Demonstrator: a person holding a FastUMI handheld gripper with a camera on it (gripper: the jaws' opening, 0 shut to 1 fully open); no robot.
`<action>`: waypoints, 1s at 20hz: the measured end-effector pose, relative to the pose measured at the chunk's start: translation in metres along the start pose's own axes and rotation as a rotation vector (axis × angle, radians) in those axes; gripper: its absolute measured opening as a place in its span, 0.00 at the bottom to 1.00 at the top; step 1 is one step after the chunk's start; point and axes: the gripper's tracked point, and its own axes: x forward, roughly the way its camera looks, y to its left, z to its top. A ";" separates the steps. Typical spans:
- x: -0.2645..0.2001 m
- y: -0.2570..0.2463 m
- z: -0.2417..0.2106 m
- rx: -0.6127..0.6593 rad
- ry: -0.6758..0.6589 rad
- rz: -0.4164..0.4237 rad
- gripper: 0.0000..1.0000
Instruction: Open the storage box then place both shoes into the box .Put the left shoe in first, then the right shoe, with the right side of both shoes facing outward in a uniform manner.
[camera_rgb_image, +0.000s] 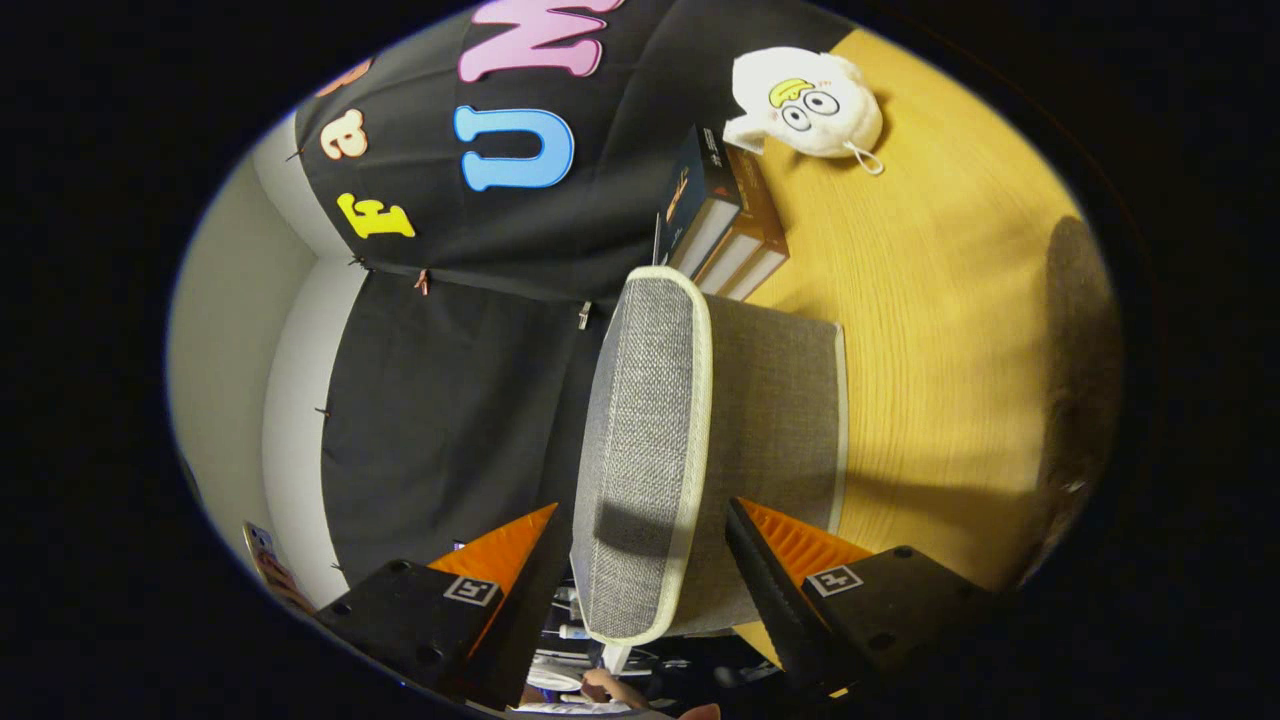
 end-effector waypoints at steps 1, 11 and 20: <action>0.004 0.001 -0.002 0.021 0.016 0.014 0.95; -0.005 0.050 0.007 0.041 -0.042 0.110 0.05; 0.042 0.166 -0.005 -0.222 -0.081 0.006 0.05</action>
